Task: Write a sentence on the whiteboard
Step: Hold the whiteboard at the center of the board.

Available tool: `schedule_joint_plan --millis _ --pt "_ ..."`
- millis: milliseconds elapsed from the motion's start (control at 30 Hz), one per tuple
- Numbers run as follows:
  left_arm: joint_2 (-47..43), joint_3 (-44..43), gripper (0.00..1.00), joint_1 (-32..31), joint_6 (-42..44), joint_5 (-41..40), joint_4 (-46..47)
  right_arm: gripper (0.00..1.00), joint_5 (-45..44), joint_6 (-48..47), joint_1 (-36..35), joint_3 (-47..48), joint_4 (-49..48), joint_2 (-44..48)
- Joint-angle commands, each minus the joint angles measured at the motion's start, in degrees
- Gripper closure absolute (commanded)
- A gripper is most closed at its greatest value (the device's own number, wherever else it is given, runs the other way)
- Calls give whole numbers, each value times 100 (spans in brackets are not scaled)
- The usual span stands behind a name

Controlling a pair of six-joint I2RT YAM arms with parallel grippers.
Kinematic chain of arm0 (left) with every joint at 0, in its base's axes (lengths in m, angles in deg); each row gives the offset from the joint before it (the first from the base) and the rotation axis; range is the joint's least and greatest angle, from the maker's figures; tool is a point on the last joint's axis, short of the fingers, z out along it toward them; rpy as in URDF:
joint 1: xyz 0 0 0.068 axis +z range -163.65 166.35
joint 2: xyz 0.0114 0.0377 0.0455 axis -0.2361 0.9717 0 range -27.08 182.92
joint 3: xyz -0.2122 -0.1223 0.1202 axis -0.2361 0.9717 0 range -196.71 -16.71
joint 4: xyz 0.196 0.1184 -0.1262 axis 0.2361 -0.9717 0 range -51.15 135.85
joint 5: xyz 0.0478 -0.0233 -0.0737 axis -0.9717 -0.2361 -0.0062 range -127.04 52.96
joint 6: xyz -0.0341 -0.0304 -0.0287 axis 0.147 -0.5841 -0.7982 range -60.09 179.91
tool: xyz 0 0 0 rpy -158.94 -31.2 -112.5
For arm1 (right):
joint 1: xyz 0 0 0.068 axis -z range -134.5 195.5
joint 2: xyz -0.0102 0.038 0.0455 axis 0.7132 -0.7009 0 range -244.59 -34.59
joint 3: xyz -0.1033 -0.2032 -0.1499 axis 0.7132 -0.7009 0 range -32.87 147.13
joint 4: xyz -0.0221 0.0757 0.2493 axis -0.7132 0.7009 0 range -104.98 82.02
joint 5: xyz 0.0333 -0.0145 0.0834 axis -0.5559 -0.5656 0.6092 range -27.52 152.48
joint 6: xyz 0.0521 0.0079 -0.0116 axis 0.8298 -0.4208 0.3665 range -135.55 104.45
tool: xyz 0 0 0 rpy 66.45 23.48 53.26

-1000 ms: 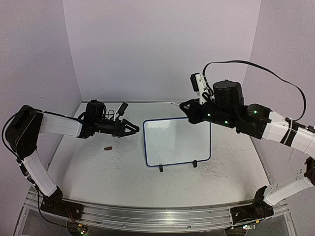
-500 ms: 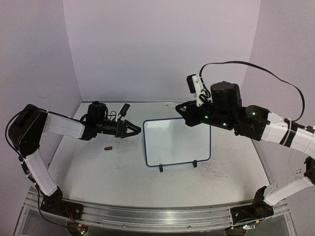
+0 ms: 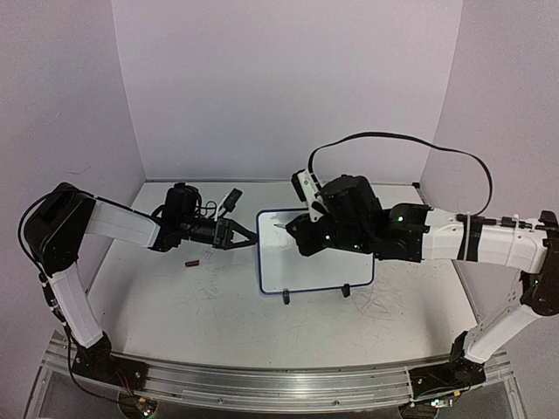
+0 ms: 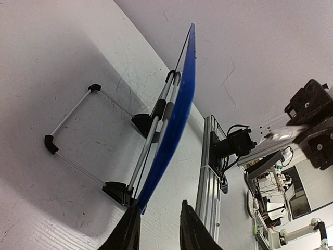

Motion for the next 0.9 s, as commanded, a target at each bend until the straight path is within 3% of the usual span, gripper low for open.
schedule_joint_plan --millis 0,400,867 --pt "164 -343 76 -18 91 64 297 100 -372 177 -46 179 -295 -89" --pt "42 -100 64 11 157 -306 298 100 -362 199 -45 -132 -594 147" --pt "218 -232 77 9 300 -17 358 100 -448 469 -75 -16 -525 -170"
